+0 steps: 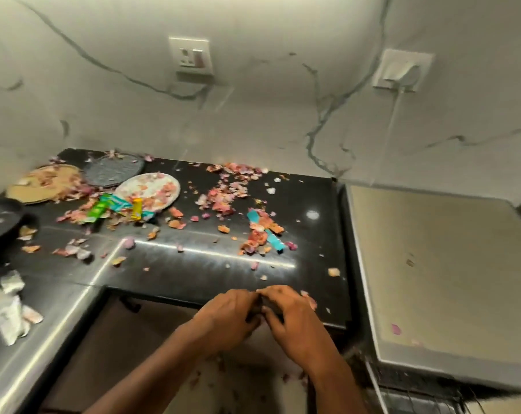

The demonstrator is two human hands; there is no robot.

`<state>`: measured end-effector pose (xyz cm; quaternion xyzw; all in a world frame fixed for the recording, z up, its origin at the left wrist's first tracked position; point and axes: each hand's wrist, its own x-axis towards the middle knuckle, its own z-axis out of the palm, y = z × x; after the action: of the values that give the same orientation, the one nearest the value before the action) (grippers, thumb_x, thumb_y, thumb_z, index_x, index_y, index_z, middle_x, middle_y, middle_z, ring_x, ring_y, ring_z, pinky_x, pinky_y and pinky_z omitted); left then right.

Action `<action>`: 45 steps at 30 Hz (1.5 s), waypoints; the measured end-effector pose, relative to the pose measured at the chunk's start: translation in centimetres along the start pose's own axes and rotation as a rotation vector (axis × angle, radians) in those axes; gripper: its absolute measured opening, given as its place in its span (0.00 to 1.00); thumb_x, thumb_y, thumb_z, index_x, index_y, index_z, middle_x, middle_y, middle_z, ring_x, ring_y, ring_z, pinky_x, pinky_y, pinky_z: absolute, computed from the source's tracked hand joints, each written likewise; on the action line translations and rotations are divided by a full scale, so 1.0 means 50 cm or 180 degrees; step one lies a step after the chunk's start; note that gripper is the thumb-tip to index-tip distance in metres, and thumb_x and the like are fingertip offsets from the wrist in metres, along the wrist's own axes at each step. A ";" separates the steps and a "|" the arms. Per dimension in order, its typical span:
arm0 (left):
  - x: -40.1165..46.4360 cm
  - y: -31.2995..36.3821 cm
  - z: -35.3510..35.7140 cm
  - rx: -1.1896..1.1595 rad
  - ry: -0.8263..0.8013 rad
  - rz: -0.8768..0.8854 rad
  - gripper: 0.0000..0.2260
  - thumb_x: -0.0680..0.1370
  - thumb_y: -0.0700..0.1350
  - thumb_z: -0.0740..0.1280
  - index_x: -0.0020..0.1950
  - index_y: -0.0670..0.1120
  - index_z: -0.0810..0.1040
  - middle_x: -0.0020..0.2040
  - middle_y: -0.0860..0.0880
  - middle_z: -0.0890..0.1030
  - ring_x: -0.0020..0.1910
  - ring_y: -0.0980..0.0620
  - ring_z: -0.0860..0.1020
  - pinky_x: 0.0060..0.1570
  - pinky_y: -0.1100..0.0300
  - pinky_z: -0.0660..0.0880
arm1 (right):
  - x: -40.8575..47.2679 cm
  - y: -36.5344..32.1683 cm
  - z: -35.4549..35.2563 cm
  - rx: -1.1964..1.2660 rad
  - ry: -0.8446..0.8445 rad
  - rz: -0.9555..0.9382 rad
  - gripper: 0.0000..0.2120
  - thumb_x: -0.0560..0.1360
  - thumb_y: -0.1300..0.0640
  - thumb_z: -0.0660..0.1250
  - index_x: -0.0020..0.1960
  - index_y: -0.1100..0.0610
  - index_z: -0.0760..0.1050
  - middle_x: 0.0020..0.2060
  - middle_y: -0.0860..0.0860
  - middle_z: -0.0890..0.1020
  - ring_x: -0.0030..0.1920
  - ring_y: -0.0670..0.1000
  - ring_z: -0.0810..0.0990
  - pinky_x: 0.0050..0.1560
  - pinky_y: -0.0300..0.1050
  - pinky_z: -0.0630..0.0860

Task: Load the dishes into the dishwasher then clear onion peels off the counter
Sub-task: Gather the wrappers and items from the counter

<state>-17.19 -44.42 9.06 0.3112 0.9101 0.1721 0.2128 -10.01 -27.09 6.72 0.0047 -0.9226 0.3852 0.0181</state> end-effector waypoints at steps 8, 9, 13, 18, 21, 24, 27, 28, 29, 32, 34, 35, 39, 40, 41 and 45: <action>-0.073 -0.181 -0.078 -0.0373 0.0352 -0.0599 0.18 0.75 0.58 0.66 0.63 0.55 0.76 0.58 0.53 0.82 0.58 0.49 0.80 0.57 0.49 0.77 | 0.174 -0.114 0.134 0.0030 -0.0678 -0.0516 0.19 0.79 0.62 0.67 0.67 0.46 0.80 0.63 0.41 0.79 0.63 0.39 0.77 0.68 0.36 0.72; -0.085 -0.201 -0.085 -0.0485 0.0428 -0.0696 0.18 0.75 0.58 0.66 0.63 0.56 0.76 0.57 0.54 0.82 0.57 0.50 0.81 0.56 0.50 0.78 | 0.195 -0.130 0.148 -0.0004 -0.0766 -0.0615 0.19 0.79 0.62 0.68 0.67 0.46 0.80 0.63 0.41 0.79 0.63 0.39 0.77 0.68 0.36 0.72; -0.126 -0.259 -0.096 -0.0744 0.0774 -0.0986 0.15 0.78 0.57 0.68 0.64 0.56 0.77 0.58 0.56 0.82 0.56 0.55 0.81 0.56 0.55 0.78 | 0.268 -0.178 0.200 -0.0130 -0.1158 -0.0890 0.18 0.80 0.59 0.68 0.68 0.47 0.80 0.65 0.42 0.78 0.65 0.41 0.76 0.68 0.39 0.73; -0.156 -0.304 -0.124 -0.1014 0.1057 -0.1295 0.11 0.82 0.54 0.66 0.63 0.57 0.78 0.57 0.58 0.83 0.55 0.58 0.80 0.56 0.56 0.78 | 0.331 -0.231 0.231 -0.0080 -0.1544 -0.1275 0.17 0.80 0.56 0.69 0.68 0.46 0.79 0.65 0.40 0.77 0.64 0.39 0.76 0.66 0.37 0.73; -0.137 -0.313 -0.143 -0.1318 0.1220 -0.1364 0.11 0.83 0.54 0.64 0.64 0.58 0.79 0.55 0.59 0.84 0.53 0.61 0.81 0.57 0.53 0.79 | 0.362 -0.236 0.215 0.0071 -0.1582 -0.1357 0.14 0.81 0.52 0.68 0.66 0.45 0.79 0.63 0.39 0.78 0.62 0.38 0.77 0.64 0.36 0.74; -0.097 -0.311 -0.156 -0.1480 0.1339 -0.1420 0.11 0.83 0.54 0.65 0.63 0.55 0.80 0.56 0.58 0.83 0.55 0.61 0.80 0.58 0.55 0.78 | 0.400 -0.209 0.190 0.0079 -0.1409 -0.1362 0.16 0.81 0.55 0.68 0.68 0.45 0.79 0.62 0.39 0.79 0.63 0.39 0.76 0.66 0.39 0.74; -0.058 -0.319 -0.156 -0.1610 0.1424 -0.1556 0.12 0.83 0.55 0.66 0.66 0.56 0.79 0.59 0.58 0.83 0.57 0.61 0.79 0.60 0.59 0.77 | 0.430 -0.177 0.172 0.0006 -0.1385 -0.1266 0.17 0.81 0.56 0.69 0.70 0.48 0.79 0.65 0.42 0.79 0.66 0.41 0.75 0.69 0.40 0.73; -0.048 -0.327 -0.156 -0.1680 0.1464 -0.1616 0.13 0.83 0.55 0.66 0.66 0.56 0.79 0.59 0.58 0.83 0.57 0.61 0.79 0.60 0.59 0.77 | 0.438 -0.168 0.168 -0.0001 -0.1375 -0.1224 0.18 0.81 0.56 0.69 0.70 0.47 0.78 0.65 0.41 0.78 0.66 0.40 0.75 0.69 0.40 0.72; -0.035 -0.338 -0.157 -0.1771 0.1495 -0.1701 0.13 0.83 0.55 0.66 0.66 0.56 0.79 0.58 0.58 0.83 0.56 0.61 0.80 0.61 0.58 0.77 | 0.445 -0.158 0.166 0.0010 -0.1352 -0.1189 0.18 0.81 0.55 0.69 0.70 0.46 0.78 0.66 0.41 0.78 0.67 0.40 0.75 0.70 0.40 0.72; -0.010 -0.379 -0.163 -0.2049 0.1709 -0.1889 0.13 0.82 0.55 0.68 0.65 0.56 0.80 0.56 0.57 0.83 0.55 0.58 0.82 0.61 0.51 0.80 | 0.457 -0.144 0.158 -0.0081 -0.1353 -0.1109 0.18 0.82 0.54 0.68 0.71 0.44 0.77 0.66 0.39 0.77 0.66 0.38 0.73 0.68 0.33 0.68; 0.020 -0.411 -0.183 -0.1975 0.1766 -0.1950 0.14 0.82 0.55 0.68 0.66 0.55 0.79 0.59 0.56 0.83 0.57 0.58 0.81 0.63 0.51 0.78 | 0.474 -0.137 0.149 -0.0103 -0.1352 -0.1047 0.17 0.82 0.52 0.68 0.70 0.43 0.77 0.66 0.38 0.76 0.65 0.36 0.72 0.64 0.27 0.65; 0.039 -0.424 -0.198 -0.1872 0.1778 -0.1944 0.14 0.82 0.54 0.68 0.67 0.55 0.79 0.61 0.55 0.82 0.59 0.57 0.80 0.65 0.53 0.77 | 0.485 -0.137 0.143 -0.0116 -0.1305 -0.1008 0.16 0.83 0.52 0.67 0.70 0.42 0.77 0.65 0.38 0.76 0.64 0.36 0.72 0.63 0.27 0.65; 0.138 -0.461 -0.254 -0.1480 0.1582 -0.1646 0.15 0.83 0.50 0.67 0.69 0.51 0.79 0.63 0.53 0.82 0.61 0.55 0.80 0.63 0.59 0.75 | 0.535 -0.139 0.125 -0.0108 -0.0977 -0.0822 0.16 0.83 0.54 0.68 0.69 0.44 0.78 0.65 0.38 0.77 0.64 0.33 0.72 0.64 0.25 0.64; 0.166 -0.470 -0.260 -0.1435 0.1522 -0.1558 0.14 0.83 0.49 0.67 0.69 0.50 0.78 0.63 0.53 0.82 0.61 0.54 0.80 0.63 0.58 0.75 | 0.544 -0.143 0.121 -0.0094 -0.0883 -0.0802 0.16 0.83 0.54 0.68 0.69 0.44 0.78 0.65 0.37 0.77 0.63 0.31 0.71 0.62 0.21 0.62; 0.189 -0.476 -0.265 -0.1415 0.1459 -0.1488 0.13 0.83 0.47 0.67 0.68 0.50 0.78 0.63 0.52 0.82 0.60 0.54 0.80 0.63 0.57 0.75 | 0.552 -0.148 0.119 -0.0077 -0.0812 -0.0779 0.16 0.83 0.55 0.68 0.69 0.45 0.78 0.64 0.38 0.77 0.62 0.29 0.71 0.60 0.20 0.61; 0.272 -0.516 -0.276 -0.1108 0.1302 -0.1386 0.16 0.83 0.44 0.64 0.71 0.46 0.75 0.68 0.45 0.79 0.65 0.46 0.78 0.66 0.53 0.73 | 0.581 -0.158 0.122 -0.0143 -0.0694 -0.0673 0.16 0.83 0.54 0.67 0.69 0.46 0.78 0.64 0.39 0.78 0.62 0.30 0.72 0.60 0.20 0.62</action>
<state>-46.47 -57.47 5.49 0.0278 0.9360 0.3341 0.1075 -39.02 -36.80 9.13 0.1433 -0.9219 0.3576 -0.0416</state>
